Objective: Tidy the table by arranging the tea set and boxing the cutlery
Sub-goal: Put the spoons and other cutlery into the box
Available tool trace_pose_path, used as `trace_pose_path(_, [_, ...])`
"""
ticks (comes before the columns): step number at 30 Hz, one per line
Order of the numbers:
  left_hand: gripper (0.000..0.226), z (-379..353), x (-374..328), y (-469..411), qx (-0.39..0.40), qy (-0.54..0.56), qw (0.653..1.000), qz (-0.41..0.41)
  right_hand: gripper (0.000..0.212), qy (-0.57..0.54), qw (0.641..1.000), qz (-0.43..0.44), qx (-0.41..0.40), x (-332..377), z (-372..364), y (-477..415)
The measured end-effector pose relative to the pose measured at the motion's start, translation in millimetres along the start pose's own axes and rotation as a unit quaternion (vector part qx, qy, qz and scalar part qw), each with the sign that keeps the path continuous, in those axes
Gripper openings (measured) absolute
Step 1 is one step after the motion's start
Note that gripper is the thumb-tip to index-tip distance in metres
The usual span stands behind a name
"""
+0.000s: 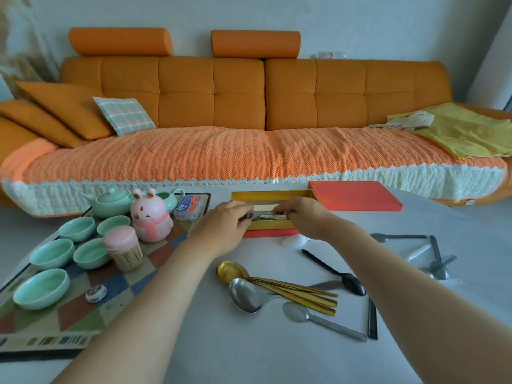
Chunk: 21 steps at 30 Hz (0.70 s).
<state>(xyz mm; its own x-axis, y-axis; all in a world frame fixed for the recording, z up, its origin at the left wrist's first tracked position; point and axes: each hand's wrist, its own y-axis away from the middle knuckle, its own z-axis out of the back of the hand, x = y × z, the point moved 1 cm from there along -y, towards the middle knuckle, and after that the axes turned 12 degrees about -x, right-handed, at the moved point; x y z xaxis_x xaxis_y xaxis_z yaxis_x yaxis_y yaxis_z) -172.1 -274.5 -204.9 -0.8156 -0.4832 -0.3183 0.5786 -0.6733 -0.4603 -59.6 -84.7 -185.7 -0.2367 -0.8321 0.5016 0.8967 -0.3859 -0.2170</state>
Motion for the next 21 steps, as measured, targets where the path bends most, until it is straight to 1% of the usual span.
trace_pose_path(3, [0.042, 1.0, -5.3, 3.2, 0.017, -0.033, 0.999, -0.028, 0.045, 0.001, 1.0, -0.001, 0.01, 4.8, 0.4, 0.7])
trace_pose_path(7, [0.047, 3.7, -12.4, 5.9, 0.03, -0.071, 0.996, -0.037, 0.044, 0.052, 0.998, 0.02, 0.017, 2.9, -0.8, 4.0])
trace_pose_path(10, [0.052, 4.0, -11.3, 6.9, 0.052, -0.078, 0.995, -0.036, 0.045, 0.07, 0.997, 0.035, -0.001, 2.5, -1.6, 10.4])
trace_pose_path(14, [0.06, 6.8, -11.8, 13.5, 0.073, -0.063, 0.995, -0.03, 0.05, 0.127, 0.989, 0.069, 0.017, 5.4, -1.2, 23.4])
trace_pose_path(15, [0.061, 8.9, -12.5, 15.1, 0.065, -0.051, 0.996, -0.029, 0.052, 0.13, 0.988, 0.081, 0.001, 6.3, 0.1, 26.2])
trace_pose_path(17, [0.057, 15.9, -15.2, 17.3, 0.032, -0.024, 0.999, -0.029, 0.054, 0.114, 0.984, 0.124, -0.065, 10.2, 3.9, 30.6])
trace_pose_path(19, [0.047, 25.9, -18.9, 19.4, -0.013, -0.007, 0.999, -0.037, 0.051, 0.08, 0.974, 0.172, -0.124, 17.0, 7.1, 34.8])
trace_pose_path(21, [0.033, 36.1, -24.6, 23.7, -0.051, 0.004, 0.997, -0.053, 0.044, 0.044, 0.967, 0.212, -0.137, 27.0, 8.4, 41.1])
